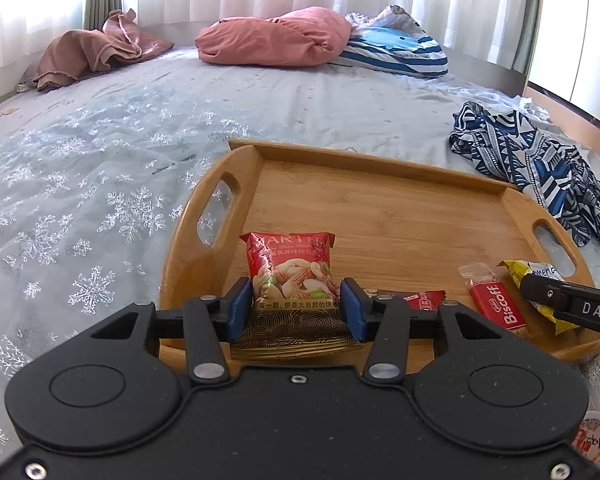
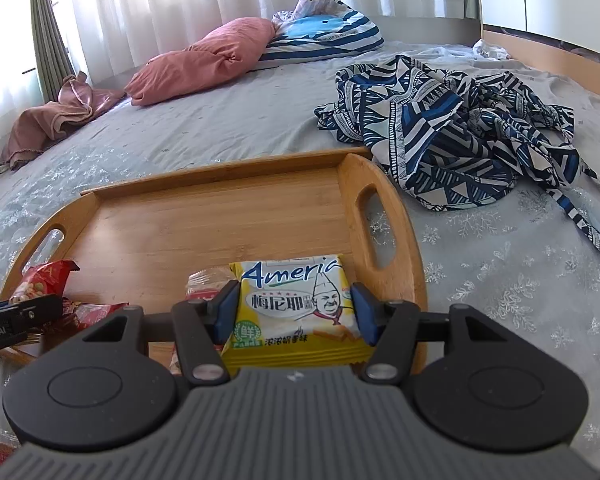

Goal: Organize snacks
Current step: 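Lower both packs onto the wooden tray and open both tools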

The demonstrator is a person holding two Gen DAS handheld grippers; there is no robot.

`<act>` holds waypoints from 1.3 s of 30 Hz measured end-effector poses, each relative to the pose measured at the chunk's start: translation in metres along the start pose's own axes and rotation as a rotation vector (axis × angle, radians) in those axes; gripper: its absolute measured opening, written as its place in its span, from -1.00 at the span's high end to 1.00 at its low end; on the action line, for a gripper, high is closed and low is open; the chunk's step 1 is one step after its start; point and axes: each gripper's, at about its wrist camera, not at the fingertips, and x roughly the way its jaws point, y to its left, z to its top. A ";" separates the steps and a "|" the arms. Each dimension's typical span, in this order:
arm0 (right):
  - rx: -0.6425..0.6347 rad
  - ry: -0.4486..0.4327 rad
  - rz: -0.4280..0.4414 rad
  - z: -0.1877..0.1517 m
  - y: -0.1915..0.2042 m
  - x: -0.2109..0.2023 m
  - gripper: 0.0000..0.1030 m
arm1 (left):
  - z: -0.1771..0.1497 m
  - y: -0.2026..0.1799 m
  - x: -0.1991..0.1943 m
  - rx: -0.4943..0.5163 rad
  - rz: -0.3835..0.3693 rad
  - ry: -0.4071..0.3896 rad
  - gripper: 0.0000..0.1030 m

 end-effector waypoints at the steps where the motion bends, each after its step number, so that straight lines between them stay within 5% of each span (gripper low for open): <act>1: -0.001 0.000 0.000 0.000 0.000 0.000 -0.20 | 0.000 0.000 0.000 -0.001 -0.001 -0.002 0.10; 18: -0.022 0.022 -0.019 0.000 0.006 0.004 -0.31 | 0.001 -0.004 0.003 0.005 0.009 -0.010 0.05; 39: -0.046 0.002 -0.010 -0.001 0.008 -0.015 -0.67 | -0.006 -0.010 -0.018 0.046 0.022 -0.011 -0.68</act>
